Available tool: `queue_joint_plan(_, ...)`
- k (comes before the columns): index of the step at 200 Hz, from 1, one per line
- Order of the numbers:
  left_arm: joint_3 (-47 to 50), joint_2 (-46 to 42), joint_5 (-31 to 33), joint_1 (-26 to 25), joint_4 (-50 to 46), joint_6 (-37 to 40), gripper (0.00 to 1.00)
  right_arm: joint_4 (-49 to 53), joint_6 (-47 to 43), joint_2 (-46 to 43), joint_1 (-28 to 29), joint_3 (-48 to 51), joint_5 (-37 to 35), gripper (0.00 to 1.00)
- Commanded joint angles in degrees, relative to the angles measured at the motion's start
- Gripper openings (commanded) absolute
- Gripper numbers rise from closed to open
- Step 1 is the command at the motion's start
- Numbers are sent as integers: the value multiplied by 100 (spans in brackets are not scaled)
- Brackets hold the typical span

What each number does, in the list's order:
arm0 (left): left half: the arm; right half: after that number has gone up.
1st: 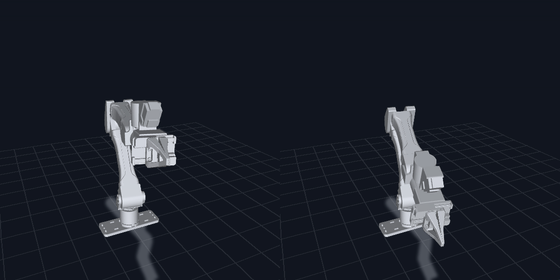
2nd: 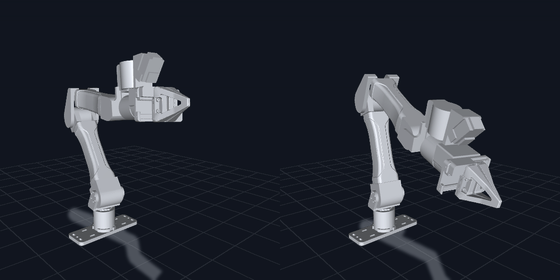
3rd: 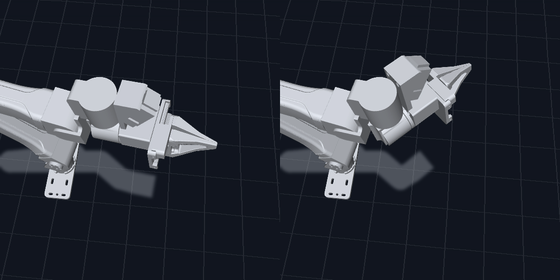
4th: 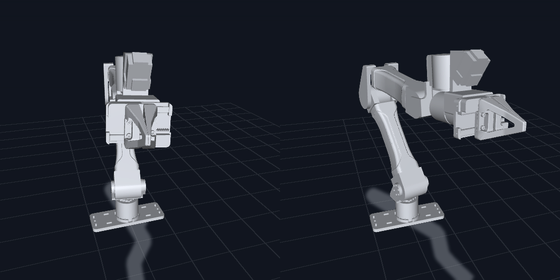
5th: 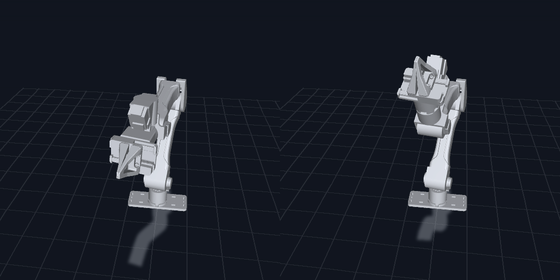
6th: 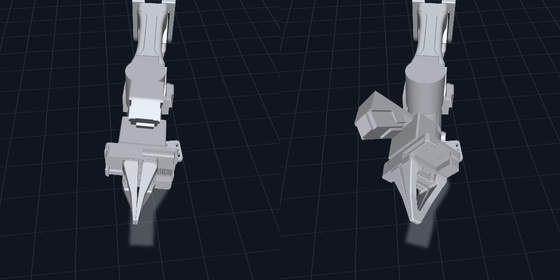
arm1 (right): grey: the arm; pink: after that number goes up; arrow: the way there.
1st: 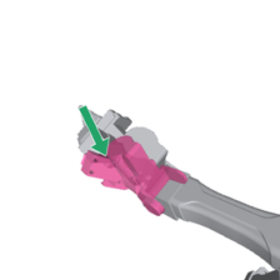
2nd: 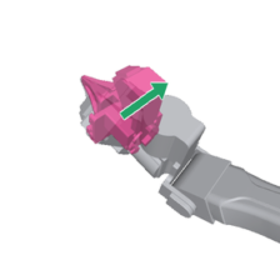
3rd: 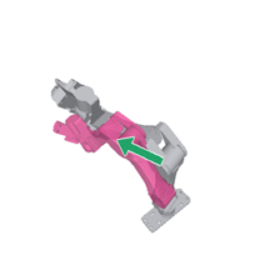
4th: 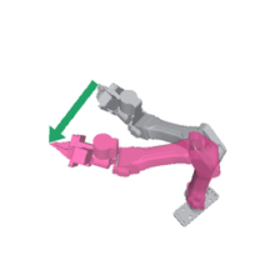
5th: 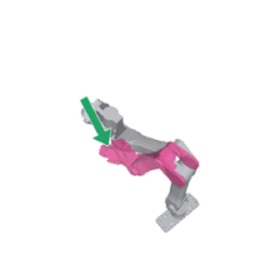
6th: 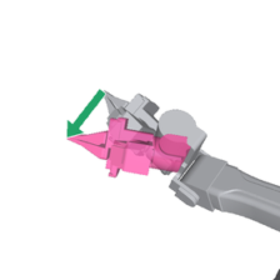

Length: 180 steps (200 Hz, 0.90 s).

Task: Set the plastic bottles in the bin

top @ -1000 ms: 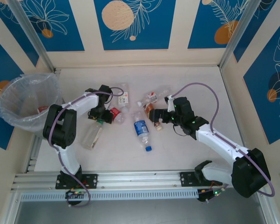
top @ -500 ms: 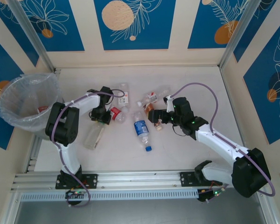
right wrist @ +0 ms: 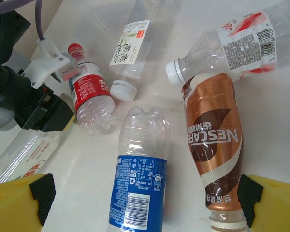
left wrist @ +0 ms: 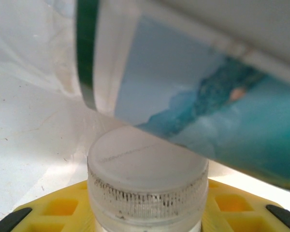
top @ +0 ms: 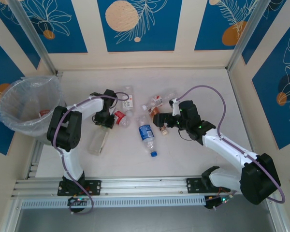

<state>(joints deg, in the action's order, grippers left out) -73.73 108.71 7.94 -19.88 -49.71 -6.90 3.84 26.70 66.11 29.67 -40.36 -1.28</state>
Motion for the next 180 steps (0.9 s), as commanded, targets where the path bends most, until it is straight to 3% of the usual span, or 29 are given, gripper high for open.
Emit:
queue_joint_plan(1,-6,-263,-127,45,8,5,34,-110,-84,-98,38,18,3,99)
queue_joint_plan(135,-276,-1331,-555,43,-134,-146,25,-278,-101,191,83,-211,153,100)
queue_joint_plan(180,-555,-1869,-365,56,-177,-497,25,-347,-148,354,111,-362,248,99)
